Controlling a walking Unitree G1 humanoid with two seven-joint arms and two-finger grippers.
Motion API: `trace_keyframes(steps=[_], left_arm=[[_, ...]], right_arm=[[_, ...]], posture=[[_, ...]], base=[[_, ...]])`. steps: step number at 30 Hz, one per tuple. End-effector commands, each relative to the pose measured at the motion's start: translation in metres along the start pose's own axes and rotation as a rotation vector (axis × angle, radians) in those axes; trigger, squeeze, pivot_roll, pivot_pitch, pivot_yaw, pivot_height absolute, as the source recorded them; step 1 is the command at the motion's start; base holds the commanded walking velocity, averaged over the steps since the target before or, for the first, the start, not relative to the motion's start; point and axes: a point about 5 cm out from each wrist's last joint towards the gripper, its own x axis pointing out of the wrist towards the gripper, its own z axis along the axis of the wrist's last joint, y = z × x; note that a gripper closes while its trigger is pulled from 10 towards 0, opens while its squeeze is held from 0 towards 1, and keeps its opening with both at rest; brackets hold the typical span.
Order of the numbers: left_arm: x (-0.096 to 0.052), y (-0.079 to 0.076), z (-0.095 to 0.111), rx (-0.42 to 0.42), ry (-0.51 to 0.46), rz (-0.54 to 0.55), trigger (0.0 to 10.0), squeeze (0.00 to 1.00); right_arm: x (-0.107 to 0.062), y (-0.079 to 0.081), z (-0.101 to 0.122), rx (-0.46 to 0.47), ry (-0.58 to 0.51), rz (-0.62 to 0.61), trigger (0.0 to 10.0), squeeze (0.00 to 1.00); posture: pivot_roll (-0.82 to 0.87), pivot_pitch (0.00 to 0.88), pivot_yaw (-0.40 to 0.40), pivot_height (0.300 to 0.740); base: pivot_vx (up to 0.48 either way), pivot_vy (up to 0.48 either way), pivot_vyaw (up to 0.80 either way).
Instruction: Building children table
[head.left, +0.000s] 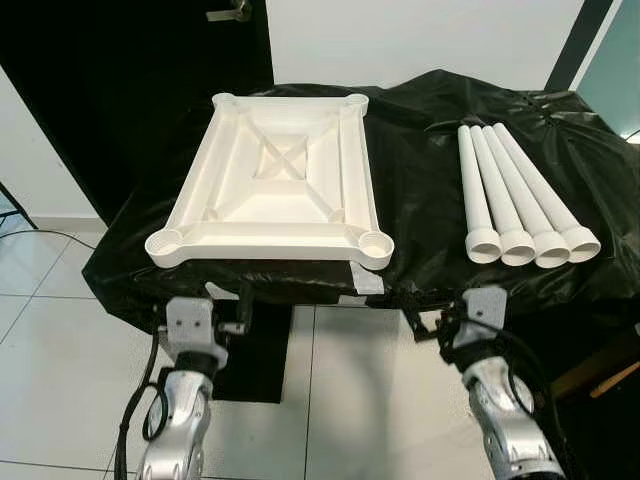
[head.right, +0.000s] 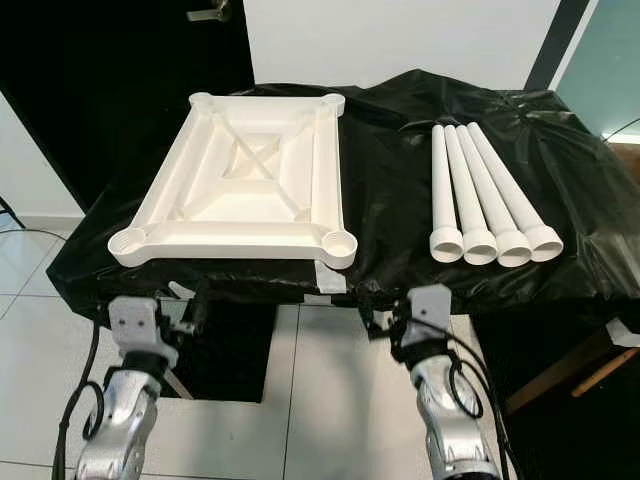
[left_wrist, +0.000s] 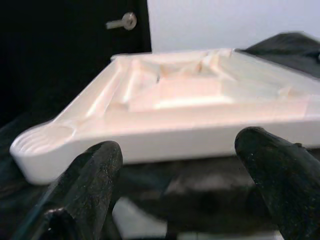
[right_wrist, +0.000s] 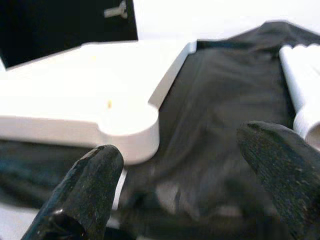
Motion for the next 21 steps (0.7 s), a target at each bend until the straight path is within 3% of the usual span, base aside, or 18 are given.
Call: trace_keyframes(steps=[1,6,10,16,21], left_arm=[[0.005,-0.005,0.002,-0.031,0.016,-0.066,10.0,0.00],[0.012,-0.008,0.007,-0.026,0.018,-0.089,10.0,0.00],[0.024,-0.007,0.024,-0.030,-0.008,-0.115,10.0,0.00],[0.025,-0.009,0.030,-0.021,-0.013,-0.111,10.0,0.00],[0.023,-0.010,0.038,-0.084,0.018,-0.063,10.0,0.00]], right_arm=[[0.003,-0.004,-0.002,0.011,0.015,-0.010,10.0,0.00],[0.011,-0.001,0.004,-0.013,-0.004,0.020,10.0,0.00],[0.023,-0.002,0.021,-0.025,-0.048,0.025,10.0,0.00],[0.023,-0.003,0.026,-0.023,-0.054,0.019,10.0,0.00],[0.022,-0.011,0.041,-0.059,-0.094,-0.021,10.0,0.00]], posture=[[0.03,0.000,0.021,0.740],[0.02,0.000,0.028,0.740],[0.00,0.000,0.041,0.740],[0.01,0.000,0.037,0.740],[0.03,0.000,0.024,0.740]], base=[[0.000,0.000,0.00],[0.000,0.000,0.00],[0.000,0.000,0.00],[0.000,0.000,0.00],[0.000,0.000,0.00]])
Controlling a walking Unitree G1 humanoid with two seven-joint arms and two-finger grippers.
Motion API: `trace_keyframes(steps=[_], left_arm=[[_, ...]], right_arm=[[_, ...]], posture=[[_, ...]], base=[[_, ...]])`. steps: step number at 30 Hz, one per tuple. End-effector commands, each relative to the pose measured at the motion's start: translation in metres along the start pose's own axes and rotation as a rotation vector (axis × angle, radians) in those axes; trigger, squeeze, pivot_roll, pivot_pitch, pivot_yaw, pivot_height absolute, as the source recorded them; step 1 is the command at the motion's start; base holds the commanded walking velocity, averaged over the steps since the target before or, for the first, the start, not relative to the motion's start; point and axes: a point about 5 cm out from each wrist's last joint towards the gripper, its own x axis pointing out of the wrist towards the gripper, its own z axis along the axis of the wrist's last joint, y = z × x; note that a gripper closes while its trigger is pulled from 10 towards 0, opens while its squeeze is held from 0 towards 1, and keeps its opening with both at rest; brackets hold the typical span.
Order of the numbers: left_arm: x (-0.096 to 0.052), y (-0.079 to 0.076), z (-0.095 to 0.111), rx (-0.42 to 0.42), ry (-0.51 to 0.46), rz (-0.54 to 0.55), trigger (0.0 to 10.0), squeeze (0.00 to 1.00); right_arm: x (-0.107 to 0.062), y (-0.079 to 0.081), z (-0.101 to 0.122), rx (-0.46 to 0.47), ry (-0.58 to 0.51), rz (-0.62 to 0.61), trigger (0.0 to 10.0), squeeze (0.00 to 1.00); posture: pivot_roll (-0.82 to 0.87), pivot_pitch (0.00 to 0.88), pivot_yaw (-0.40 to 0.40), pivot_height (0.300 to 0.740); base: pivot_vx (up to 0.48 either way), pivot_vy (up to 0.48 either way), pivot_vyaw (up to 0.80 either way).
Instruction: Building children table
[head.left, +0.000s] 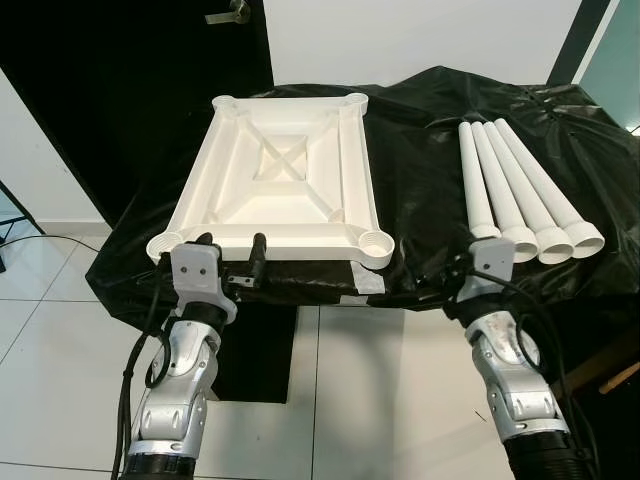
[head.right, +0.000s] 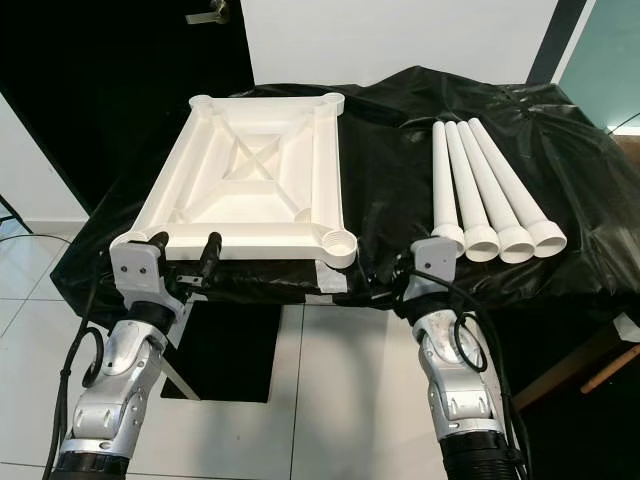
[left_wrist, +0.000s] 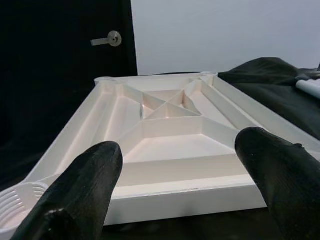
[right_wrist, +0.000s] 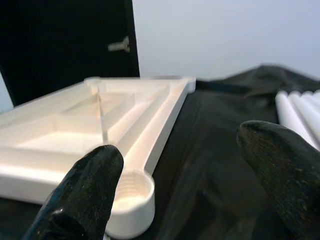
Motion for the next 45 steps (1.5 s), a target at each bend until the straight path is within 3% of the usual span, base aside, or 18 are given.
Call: trace_keyframes(steps=[1,10,13,24,45], left_arm=[[-0.003,0.001,-0.006,-0.033,0.043,0.004,10.0,0.00],[-0.005,0.002,-0.019,-0.016,0.121,0.015,10.0,0.00],[-0.007,0.001,-0.023,0.048,0.128,0.013,10.0,0.00],[-0.004,-0.007,-0.011,-0.041,0.084,-0.013,10.0,0.00],[-0.007,-0.003,-0.009,-0.039,0.078,-0.028,10.0,0.00]], right_arm=[[-0.003,-0.005,-0.003,-0.005,0.010,-0.032,10.0,0.00],[-0.008,-0.003,-0.015,0.025,0.048,-0.042,10.0,0.00],[-0.010,-0.001,-0.015,0.020,0.058,-0.041,10.0,0.00],[-0.012,0.000,-0.010,-0.004,0.039,-0.010,10.0,0.00],[-0.007,-0.001,-0.007,-0.014,0.031,-0.012,10.0,0.00]], posture=[[0.03,0.000,0.024,0.740],[0.05,0.000,0.004,0.740],[0.04,0.000,-0.005,0.740],[0.05,0.000,-0.016,0.740],[0.05,0.000,-0.024,0.740]], base=[[0.000,0.000,0.00],[0.000,0.000,0.00],[0.000,0.000,0.00],[0.000,0.000,0.00],[0.000,0.000,0.00]])
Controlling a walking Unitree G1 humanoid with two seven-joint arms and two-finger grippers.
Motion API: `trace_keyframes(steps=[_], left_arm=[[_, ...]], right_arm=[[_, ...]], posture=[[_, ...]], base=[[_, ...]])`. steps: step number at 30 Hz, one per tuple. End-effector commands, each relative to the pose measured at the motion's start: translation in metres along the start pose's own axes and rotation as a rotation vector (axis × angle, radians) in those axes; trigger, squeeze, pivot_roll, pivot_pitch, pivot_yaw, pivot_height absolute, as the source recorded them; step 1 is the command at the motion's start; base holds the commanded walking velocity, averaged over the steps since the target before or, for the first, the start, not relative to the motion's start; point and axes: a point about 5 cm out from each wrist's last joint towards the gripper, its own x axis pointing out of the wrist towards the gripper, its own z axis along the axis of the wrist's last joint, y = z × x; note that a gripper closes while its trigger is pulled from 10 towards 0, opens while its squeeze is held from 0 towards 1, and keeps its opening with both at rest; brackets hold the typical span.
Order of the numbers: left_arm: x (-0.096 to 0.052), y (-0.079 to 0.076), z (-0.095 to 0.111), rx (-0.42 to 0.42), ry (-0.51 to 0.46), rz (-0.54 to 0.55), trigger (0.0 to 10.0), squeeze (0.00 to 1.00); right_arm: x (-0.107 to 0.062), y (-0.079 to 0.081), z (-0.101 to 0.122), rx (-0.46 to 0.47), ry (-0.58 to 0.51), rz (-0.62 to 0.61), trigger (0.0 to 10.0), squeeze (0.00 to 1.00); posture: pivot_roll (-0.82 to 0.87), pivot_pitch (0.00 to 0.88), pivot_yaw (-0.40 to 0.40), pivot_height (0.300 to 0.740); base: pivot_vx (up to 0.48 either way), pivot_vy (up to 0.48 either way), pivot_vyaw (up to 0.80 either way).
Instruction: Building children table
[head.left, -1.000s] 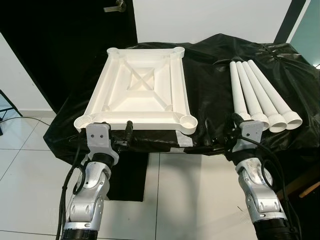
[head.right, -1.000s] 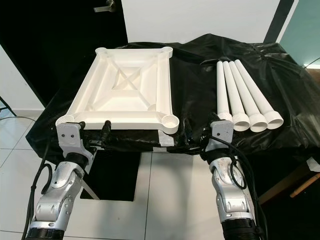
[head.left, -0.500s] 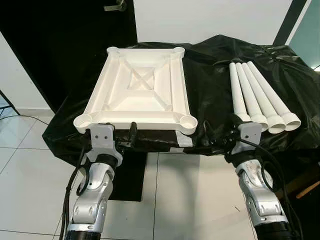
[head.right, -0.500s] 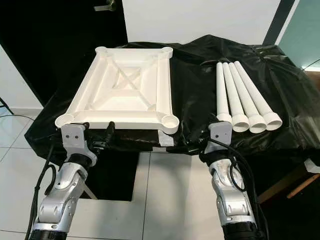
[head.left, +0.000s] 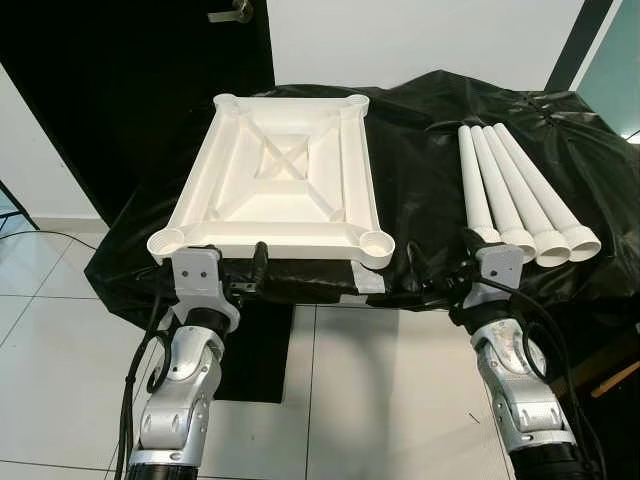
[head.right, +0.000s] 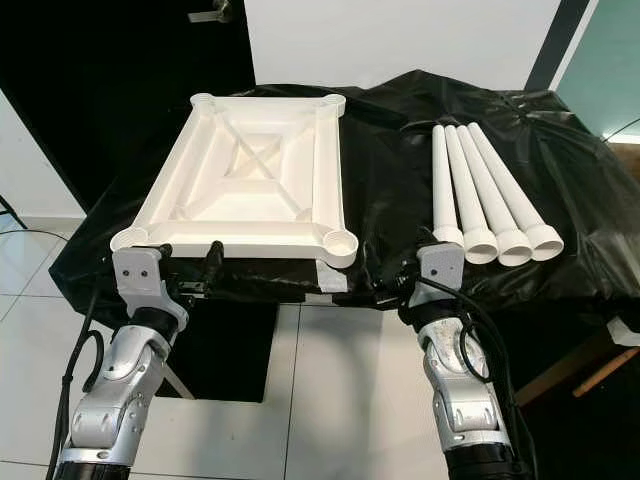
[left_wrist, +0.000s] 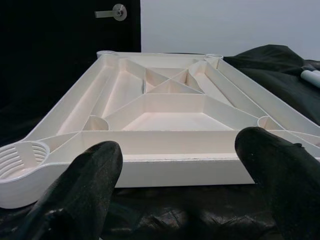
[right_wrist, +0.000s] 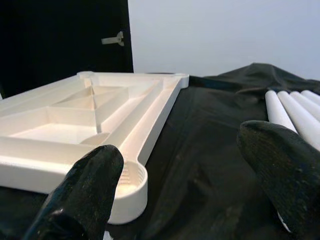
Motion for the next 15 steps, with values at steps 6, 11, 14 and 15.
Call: trace_keyframes(steps=[6,11,14,15], left_arm=[[0.0000,-0.0002,0.0007,0.005,0.003,-0.031,10.0,0.00],[0.0000,0.0009,0.0007,0.003,0.002,-0.030,10.0,0.00],[0.0000,0.0010,0.0008,0.003,0.002,-0.030,10.0,0.00],[0.0003,0.0010,0.0013,0.002,0.001,-0.030,10.0,0.00]], right_arm=[[0.0009,-0.0011,-0.0010,-0.009,0.006,0.007,10.0,0.00],[0.0012,-0.0013,-0.0014,-0.012,0.005,0.015,10.0,0.00],[0.0013,-0.0015,-0.0015,-0.012,0.005,0.015,10.0,0.00],[0.0016,-0.0017,-0.0013,-0.013,0.005,0.015,10.0,0.00]], posture=[[0.05,0.000,-0.026,0.740],[0.06,0.000,-0.028,0.740],[0.06,0.000,-0.028,0.740],[0.06,0.000,-0.028,0.740]], base=[[0.000,0.000,0.00],[0.000,0.000,0.00],[0.162,0.000,0.00],[0.270,0.000,0.00]])
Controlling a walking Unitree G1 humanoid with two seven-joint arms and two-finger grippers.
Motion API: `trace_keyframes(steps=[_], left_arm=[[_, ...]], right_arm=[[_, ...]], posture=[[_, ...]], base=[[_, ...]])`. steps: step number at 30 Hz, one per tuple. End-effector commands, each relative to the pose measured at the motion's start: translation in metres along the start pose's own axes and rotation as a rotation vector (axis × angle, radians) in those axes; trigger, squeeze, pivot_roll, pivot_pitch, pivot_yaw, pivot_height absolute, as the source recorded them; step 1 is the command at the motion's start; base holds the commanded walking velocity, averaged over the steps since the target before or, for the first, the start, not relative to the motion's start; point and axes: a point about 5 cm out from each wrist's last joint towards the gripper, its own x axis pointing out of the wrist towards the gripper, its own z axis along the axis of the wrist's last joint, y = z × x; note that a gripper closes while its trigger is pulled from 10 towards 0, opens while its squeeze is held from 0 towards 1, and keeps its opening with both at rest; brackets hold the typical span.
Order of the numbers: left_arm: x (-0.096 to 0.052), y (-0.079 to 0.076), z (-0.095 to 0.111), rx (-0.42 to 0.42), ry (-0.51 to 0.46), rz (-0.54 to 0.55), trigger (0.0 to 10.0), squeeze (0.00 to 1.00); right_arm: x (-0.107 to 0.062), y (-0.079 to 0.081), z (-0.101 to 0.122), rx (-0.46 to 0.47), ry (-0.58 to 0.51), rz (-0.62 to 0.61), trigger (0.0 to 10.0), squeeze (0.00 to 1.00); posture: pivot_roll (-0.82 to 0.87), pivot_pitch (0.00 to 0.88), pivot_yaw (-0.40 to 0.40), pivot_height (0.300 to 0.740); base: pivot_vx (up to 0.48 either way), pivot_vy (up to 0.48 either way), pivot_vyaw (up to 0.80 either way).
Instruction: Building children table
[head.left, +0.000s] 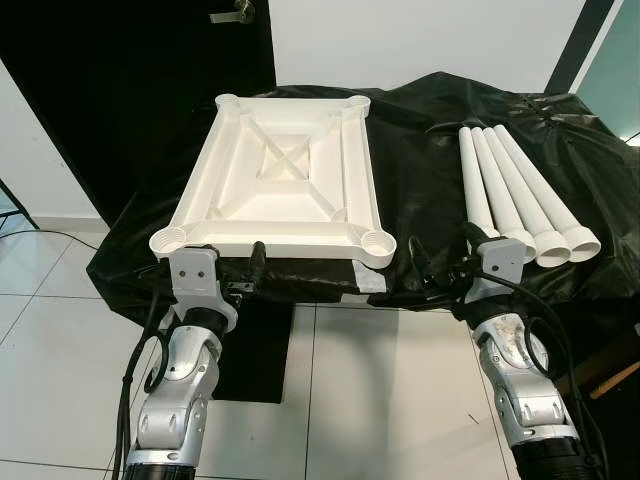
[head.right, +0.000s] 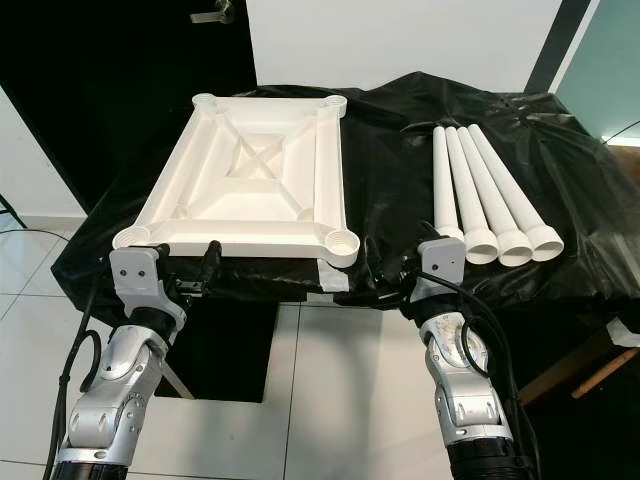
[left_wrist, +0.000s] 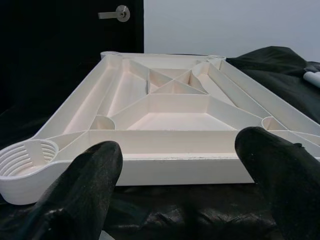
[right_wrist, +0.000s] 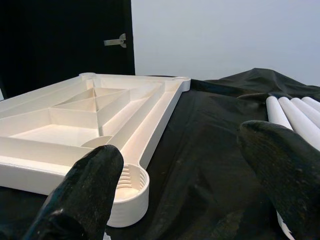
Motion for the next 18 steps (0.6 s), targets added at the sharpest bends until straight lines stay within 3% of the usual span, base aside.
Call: trace_keyframes(steps=[1,18], left_arm=[[0.000,-0.001,0.001,0.000,0.001,-0.033,10.0,0.00],[0.004,0.000,0.011,0.003,-0.034,-0.032,10.0,0.00]], right_arm=[[0.001,0.000,-0.001,-0.001,0.003,0.009,10.0,0.00],[0.006,-0.005,0.006,-0.015,-0.025,0.004,10.0,0.00]], posture=[[0.06,0.000,-0.028,0.740],[0.06,0.000,-0.033,0.740]], base=[[0.270,0.000,0.00],[0.279,0.000,0.00]])
